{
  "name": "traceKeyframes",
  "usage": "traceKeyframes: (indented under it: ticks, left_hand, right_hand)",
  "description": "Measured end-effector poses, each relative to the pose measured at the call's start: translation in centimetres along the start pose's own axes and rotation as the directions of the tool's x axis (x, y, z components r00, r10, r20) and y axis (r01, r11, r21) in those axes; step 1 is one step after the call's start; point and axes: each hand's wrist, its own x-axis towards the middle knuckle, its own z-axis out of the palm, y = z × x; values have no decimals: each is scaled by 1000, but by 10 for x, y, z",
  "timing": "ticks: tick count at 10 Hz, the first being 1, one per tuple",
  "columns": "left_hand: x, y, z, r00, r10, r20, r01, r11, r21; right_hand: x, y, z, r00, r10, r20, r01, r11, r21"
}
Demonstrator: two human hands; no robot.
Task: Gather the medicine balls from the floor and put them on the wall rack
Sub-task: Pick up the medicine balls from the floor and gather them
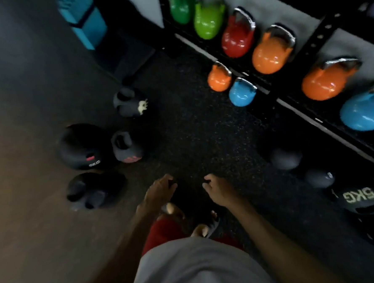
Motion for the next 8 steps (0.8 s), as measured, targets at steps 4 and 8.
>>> traceKeyframes:
  ticks: [4, 8]
  left_hand:
    - [-92, -285, -62, 977, -118, -175, 60, 951, -304]
    - [-104, -466, -106, 978, -205, -36, 181, 925, -335]
  right_hand:
    - [15, -216, 189, 977, -79, 197, 144, 929, -341]
    - [26, -356, 345, 961, -72, 268, 189, 877, -442]
